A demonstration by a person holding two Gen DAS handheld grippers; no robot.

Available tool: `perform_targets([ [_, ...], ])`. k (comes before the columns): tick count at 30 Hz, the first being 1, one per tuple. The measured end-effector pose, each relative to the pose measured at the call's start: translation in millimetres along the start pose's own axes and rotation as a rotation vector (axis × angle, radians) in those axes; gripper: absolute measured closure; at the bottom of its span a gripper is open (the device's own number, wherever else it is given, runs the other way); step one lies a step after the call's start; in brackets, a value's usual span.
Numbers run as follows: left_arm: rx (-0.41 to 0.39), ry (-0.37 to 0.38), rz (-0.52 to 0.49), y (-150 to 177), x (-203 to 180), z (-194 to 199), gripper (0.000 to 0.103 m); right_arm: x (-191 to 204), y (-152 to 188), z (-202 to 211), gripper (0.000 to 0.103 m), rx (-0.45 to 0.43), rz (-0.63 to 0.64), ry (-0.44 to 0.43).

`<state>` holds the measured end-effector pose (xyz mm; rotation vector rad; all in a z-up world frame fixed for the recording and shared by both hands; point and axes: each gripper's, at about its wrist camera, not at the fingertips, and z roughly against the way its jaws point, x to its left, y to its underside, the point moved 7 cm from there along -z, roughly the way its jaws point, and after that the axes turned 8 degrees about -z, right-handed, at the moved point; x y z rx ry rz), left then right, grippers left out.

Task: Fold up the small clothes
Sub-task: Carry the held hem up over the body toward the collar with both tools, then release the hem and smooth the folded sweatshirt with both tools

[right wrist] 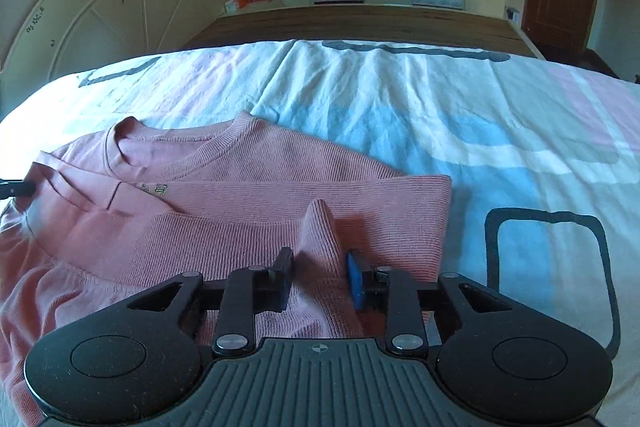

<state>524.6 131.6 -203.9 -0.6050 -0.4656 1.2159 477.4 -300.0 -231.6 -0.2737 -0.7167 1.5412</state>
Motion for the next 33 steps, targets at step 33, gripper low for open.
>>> perform_targets([
  [33, -0.047, -0.264, 0.065, -32, 10, -36, 0.082, -29, -46, -37, 0.096, -0.163, -0.032, 0.284],
])
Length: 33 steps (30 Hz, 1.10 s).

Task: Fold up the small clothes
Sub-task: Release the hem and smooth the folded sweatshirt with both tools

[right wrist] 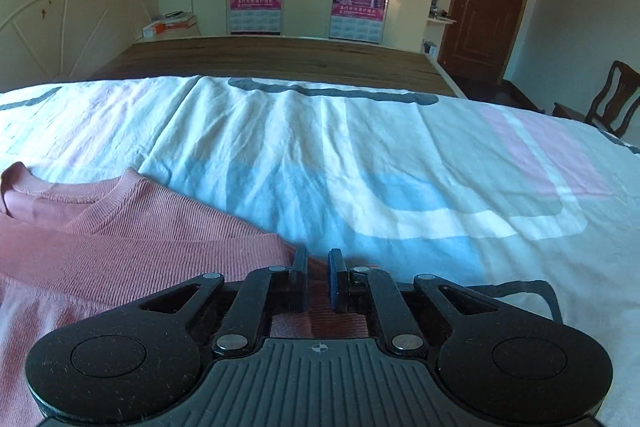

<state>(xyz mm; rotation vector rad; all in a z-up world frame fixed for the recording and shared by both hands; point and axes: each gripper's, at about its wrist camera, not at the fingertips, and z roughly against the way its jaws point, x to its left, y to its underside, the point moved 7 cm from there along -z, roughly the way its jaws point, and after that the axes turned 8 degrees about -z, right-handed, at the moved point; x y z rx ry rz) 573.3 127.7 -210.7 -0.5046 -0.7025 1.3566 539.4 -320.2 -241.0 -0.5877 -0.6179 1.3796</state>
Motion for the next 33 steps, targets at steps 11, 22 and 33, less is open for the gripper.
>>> perform_targets([
  [11, -0.083, 0.095, -0.005, 28, -12, 84, 0.060, 52, 20, 85, 0.093, -0.028, 0.009, -0.235],
  [22, -0.018, 0.088, -0.085, 92, -40, 82, 0.057, 99, 94, 90, 0.066, 0.001, 0.214, -0.167],
  [33, -0.045, 0.103, -0.015, 94, -33, 130, 0.060, 62, 91, 134, 0.047, -0.047, 0.018, -0.157],
])
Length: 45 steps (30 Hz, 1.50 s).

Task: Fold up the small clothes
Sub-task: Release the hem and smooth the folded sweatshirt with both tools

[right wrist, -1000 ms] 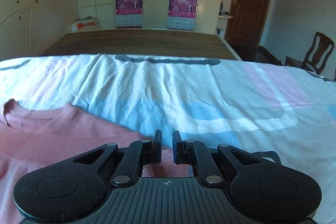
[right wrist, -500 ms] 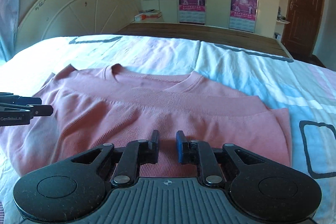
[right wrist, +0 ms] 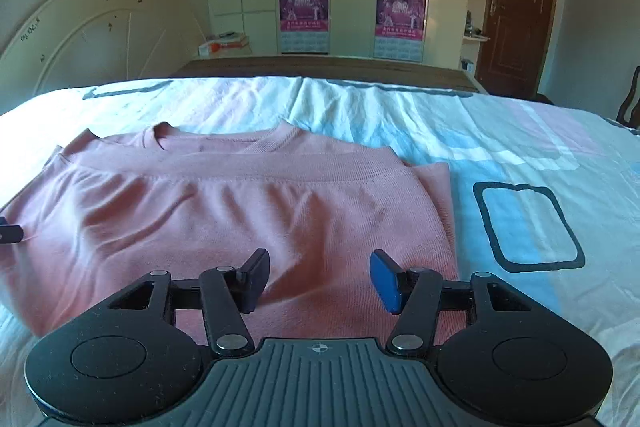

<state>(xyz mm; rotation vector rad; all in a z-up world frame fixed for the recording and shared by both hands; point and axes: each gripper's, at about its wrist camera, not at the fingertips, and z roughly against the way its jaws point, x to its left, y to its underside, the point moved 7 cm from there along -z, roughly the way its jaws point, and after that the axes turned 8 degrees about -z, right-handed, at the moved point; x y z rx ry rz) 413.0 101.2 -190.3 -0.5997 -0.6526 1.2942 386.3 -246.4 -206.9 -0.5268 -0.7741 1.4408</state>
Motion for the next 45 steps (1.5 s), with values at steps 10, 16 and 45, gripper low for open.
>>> perform_targets([
  [10, 0.050, 0.008, -0.011, 28, -14, -8, 0.058, -21, 52, 7, 0.047, 0.084, 0.029, 0.070],
  [16, 0.079, 0.000, -0.004, 34, -12, 0, 0.058, -30, 53, 15, 0.046, 0.106, -0.017, 0.089],
  [45, 0.102, -0.043, 0.063, 1, -20, -34, 0.023, 105, 10, -39, 0.046, 0.045, 0.135, -0.145],
])
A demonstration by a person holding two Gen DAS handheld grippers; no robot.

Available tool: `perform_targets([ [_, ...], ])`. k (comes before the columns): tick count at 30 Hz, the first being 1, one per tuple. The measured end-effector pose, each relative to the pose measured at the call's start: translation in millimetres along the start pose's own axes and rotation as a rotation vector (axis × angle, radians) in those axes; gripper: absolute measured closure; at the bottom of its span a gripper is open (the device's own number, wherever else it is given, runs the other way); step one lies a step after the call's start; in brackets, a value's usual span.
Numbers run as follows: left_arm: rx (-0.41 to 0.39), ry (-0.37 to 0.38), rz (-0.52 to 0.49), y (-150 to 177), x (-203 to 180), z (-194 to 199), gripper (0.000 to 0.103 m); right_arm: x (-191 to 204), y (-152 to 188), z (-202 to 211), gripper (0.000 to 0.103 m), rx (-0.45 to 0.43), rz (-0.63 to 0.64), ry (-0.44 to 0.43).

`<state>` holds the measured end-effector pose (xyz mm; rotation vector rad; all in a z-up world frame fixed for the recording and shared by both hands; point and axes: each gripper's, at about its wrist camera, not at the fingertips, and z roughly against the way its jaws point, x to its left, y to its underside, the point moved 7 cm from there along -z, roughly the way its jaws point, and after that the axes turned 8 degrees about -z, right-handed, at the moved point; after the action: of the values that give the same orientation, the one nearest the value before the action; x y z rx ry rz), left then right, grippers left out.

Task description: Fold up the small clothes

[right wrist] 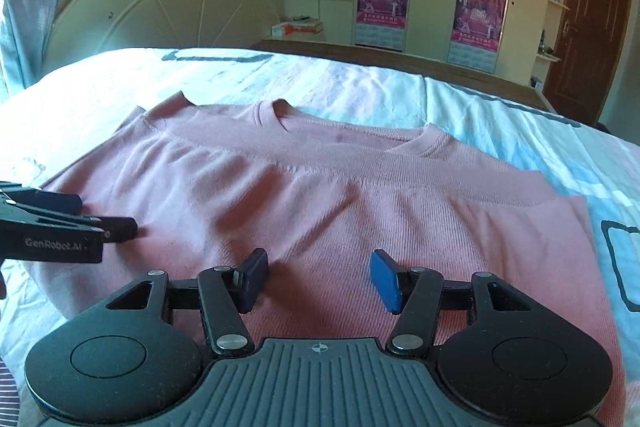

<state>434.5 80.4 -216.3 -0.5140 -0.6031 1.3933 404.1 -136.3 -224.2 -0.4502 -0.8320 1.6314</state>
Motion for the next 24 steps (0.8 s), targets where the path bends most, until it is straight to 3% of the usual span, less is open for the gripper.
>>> perform_targets([
  [4, 0.000, -0.023, -0.014, -1, -3, 0, 0.020, 7, 2, -1, 0.043, 0.002, -0.028, -0.004],
  [7, 0.004, -0.018, -0.006, -1, -1, -2, 0.016, 12, 10, -10, 0.038, 0.012, 0.031, 0.048],
  [16, 0.015, 0.006, -0.019, -4, 4, -7, 0.008, 17, 4, -3, 0.035, 0.063, 0.067, 0.091],
  [20, 0.010, 0.005, -0.037, -3, 4, -8, 0.005, 13, -17, 16, 0.026, 0.023, 0.025, 0.110],
  [24, 0.014, 0.020, -0.049, -4, 6, -10, 0.003, 18, -46, 29, 0.024, -0.031, -0.044, 0.104],
])
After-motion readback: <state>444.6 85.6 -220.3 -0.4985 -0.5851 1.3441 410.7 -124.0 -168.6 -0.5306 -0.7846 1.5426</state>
